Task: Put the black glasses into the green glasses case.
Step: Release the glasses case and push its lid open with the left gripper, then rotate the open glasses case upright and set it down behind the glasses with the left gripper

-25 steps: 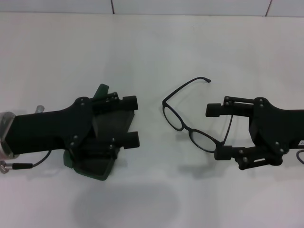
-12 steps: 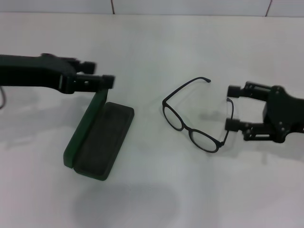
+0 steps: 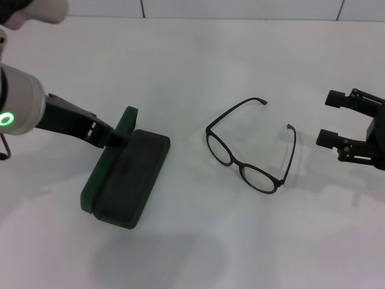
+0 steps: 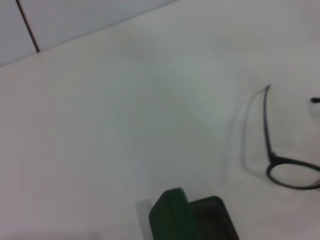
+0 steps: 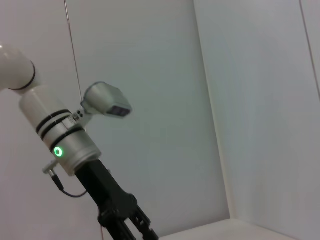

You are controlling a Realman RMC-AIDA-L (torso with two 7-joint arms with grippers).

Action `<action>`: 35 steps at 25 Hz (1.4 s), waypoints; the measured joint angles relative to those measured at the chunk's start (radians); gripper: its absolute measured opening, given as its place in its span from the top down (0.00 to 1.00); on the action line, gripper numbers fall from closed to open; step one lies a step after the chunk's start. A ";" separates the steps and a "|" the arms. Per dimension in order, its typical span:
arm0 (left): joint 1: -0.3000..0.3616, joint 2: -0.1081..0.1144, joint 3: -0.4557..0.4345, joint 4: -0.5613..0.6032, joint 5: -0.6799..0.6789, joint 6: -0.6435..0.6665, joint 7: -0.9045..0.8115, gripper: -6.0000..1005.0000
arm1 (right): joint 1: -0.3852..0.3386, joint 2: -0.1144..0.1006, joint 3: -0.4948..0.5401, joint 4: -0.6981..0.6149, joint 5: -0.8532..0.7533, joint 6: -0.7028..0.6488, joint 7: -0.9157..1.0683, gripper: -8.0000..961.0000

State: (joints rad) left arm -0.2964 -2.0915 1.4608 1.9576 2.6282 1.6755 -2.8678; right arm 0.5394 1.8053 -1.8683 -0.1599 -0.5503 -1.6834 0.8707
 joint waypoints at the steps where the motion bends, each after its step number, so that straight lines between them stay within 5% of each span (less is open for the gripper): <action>1: -0.003 -0.001 0.006 -0.017 0.007 -0.007 -0.004 0.27 | -0.001 0.000 0.000 -0.002 0.000 0.000 0.000 0.13; 13: -0.053 0.001 0.012 -0.278 0.046 -0.124 0.002 0.29 | -0.007 0.007 0.002 0.003 0.001 -0.010 -0.020 0.13; 19: -0.069 0.000 0.013 -0.320 0.074 -0.130 -0.001 0.32 | -0.013 0.007 0.010 0.003 0.004 -0.007 -0.023 0.13; 31: -0.090 0.000 0.007 -0.311 0.067 -0.130 0.005 0.74 | -0.020 0.008 0.027 0.004 0.002 -0.004 -0.026 0.13; 35: -0.137 0.002 0.003 -0.294 0.079 -0.156 0.060 0.79 | -0.022 0.008 0.028 0.003 -0.001 -0.009 -0.026 0.13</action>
State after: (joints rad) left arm -0.4331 -2.0894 1.4638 1.6638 2.7070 1.5199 -2.8079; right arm 0.5171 1.8134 -1.8408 -0.1569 -0.5513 -1.6927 0.8451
